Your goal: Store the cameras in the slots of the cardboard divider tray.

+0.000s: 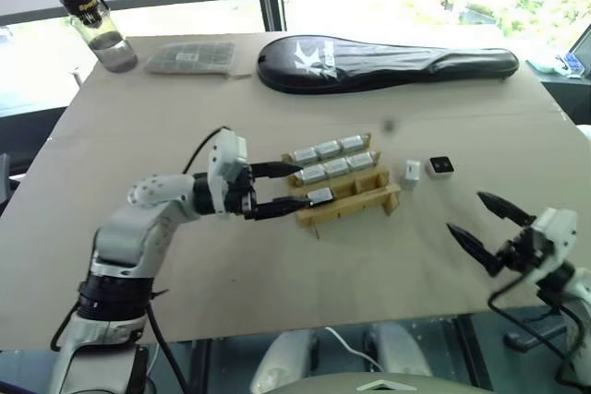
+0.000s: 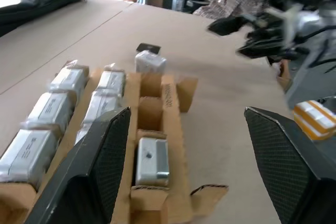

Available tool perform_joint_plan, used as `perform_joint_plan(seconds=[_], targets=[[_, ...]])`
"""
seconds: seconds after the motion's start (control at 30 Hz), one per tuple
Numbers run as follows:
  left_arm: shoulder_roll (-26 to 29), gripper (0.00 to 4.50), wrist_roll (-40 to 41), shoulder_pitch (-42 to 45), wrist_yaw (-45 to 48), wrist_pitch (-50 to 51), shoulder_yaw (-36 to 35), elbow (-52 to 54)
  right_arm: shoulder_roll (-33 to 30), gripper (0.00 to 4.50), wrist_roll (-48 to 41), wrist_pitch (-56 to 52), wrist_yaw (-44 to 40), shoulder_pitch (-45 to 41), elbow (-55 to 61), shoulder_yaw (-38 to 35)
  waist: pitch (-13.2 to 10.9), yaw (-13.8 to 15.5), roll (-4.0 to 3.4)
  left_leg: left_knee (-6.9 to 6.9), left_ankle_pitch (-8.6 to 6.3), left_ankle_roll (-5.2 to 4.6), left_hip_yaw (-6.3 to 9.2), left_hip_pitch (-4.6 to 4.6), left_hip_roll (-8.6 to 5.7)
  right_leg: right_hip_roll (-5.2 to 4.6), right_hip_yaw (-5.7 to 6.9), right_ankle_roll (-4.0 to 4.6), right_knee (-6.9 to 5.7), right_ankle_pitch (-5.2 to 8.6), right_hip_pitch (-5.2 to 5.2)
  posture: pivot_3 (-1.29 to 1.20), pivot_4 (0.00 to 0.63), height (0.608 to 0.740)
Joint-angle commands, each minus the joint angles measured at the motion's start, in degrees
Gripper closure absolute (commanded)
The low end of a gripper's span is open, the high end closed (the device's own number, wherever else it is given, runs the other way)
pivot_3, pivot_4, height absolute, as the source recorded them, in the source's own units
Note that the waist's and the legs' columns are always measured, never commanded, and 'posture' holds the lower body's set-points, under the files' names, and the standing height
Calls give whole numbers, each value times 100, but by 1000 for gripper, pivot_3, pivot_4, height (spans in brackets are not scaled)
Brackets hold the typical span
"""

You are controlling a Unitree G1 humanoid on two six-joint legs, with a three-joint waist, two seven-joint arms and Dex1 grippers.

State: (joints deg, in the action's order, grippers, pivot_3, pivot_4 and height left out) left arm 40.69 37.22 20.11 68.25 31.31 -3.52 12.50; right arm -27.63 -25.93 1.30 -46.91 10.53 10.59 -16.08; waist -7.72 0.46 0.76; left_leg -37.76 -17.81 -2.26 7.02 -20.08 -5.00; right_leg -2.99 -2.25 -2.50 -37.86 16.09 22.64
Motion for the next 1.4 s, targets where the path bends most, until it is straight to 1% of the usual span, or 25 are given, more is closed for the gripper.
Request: perform_joint_plan(seconds=[0.03, 0.1, 0.2, 0.3, 0.4, 0.47, 0.57, 0.83, 0.87, 0.93, 0.97, 1.03, 1.07, 1.23, 1.27, 1.4], targets=[[490, 883, 796, 24, 81, 690, -552, 613, 11, 0, 491, -529, 1052, -532, -212, -56, 0, 1, 0, 0, 0, 0, -1, 0, -2, -1, -2, 0, 0, 0, 1, 0, 150, 740], [724, 883, 1067, -26, 89, 935, -749, 764, -29, 0, 585, -812, 1292, -844, -453, -28, 0, 3, 0, 1, 0, 0, -1, 0, -2, -1, -1, 0, 1, 0, 2, 0, 150, 740], [1055, 883, 918, -154, 202, 805, -871, 863, -4, 0, 743, -1316, 1671, -1411, -865, 113, -1, 3, -2, 2, 0, 0, -1, 0, -2, -1, 1, 1, 2, 0, 1, 0, 150, 740], [1299, 883, 988, -213, 293, 825, -1007, 902, 190, 0, 787, -1592, 1909, -1910, -1160, 271, -2, -42, -3, 3, 0, 0, -4, 0, -2, 0, -2, 1, 2, 0, 2, 0, 150, 740], [1511, 883, 1022, -329, 335, 843, -1131, 1021, 552, 0, 814, -1773, 2278, -2372, -1474, 362, -4, -85, -7, 5, 0, 0, -2, 0, 0, 1, 0, 1, 2, 0, 3, 0, 150, 740], [1523, 883, 1058, -430, 233, 845, -1276, 1127, 704, 0, 788, -1728, 2223, -2475, -1494, 499, -8, -125, -6, 9, 0, 0, -2, 0, -1, 0, -1, 1, 4, 0, 4, 0, 150, 740], [1508, 883, 1109, -614, 123, 867, -1436, 1248, 805, 0, 993, -1679, 2389, -2569, -1660, 622, -8, -139, -7, 14, 0, 0, -4, -2, -2, -1, -4, 1, 9, 0, 7, 0, 150, 740], [1534, 883, 1164, -886, 25, 826, -1594, 1367, 880, 0, 1411, -1280, 2675, -2875, -2364, 724, -8, -144, -7, 17, 1, 1, -6, -1, -2, 0, -3, 1, 6, 0, 8, 0, 150, 740], [1542, 773, 1159, -895, 34, 816, -1618, 1358, 882, 259, 1426, -1235, 2686, -2886, -2403, 713, -8, -144, -7, 17, 1, 1, -6, -1, -2, 0, -3, 1, 6, 0, 8, 0, 150, 740], [1542, 728, 1090, -918, 29, 758, -1649, 1332, 881, 859, 1452, -1134, 2677, -2878, -2438, 708, -8, -145, -6, 15, 1, 0, -7, -1, -2, 0, -4, 1, 7, 0, 8, 0, 150, 740], [1544, 728, 1076, -937, 47, 737, -1650, 1329, 874, 1238, 1474, -1097, 2670, -2852, -2432, 719, -8, -145, -6, 15, 1, 0, -7, -1, -2, 0, -4, 1, 7, 0, 8, 0, 150, 740], [1550, 728, 1067, -958, 86, 699, -1626, 1330, 873, 2249, 1478, -1056, 2658, -2819, -2422, 720, -8, -145, -6, 15, 1, 0, -7, -1, -2, 0, -4, 1, 6, 0, 8, 0, 150, 740], [1556, 728, 1066, -965, 100, 683, -1615, 1326, 874, 2566, 1479, -1045, 2658, -2812, -2422, 720, -8, -145, -6, 15, 1, 0, -7, -1, -2, 0, -4, 1, 6, 0, 8, 0, 150, 740], [1483, 728, 936, -884, 89, 447, -1512, 1227, 812, 2536, 1542, -1026, 2818, -2861, -2415, 612, -8, -142, -7, 15, 1, 1, -7, -1, -2, 0, -3, 1, 6, 0, 8, 0, 150, 740], [1421, 728, 943, -822, 13, 438, -1464, 1208, 697, 2536, 1672, -794, 2785, -2862, -2327, 645, -8, -137, -7, 15, 1, 0, -6, -2, -2, 0, -3, 1, 6, 0, 8, 0, 150, 740], [1047, 728, 1086, -461, -464, 597, -1254, 1145, 421, 2536, 1744, -33, 2208, -2874, -1639, 887, -12, -130, -12, 14, 1, 0, -6, -2, -5, -3, -3, 0, 8, 0, 8, 0, 150, 740]])
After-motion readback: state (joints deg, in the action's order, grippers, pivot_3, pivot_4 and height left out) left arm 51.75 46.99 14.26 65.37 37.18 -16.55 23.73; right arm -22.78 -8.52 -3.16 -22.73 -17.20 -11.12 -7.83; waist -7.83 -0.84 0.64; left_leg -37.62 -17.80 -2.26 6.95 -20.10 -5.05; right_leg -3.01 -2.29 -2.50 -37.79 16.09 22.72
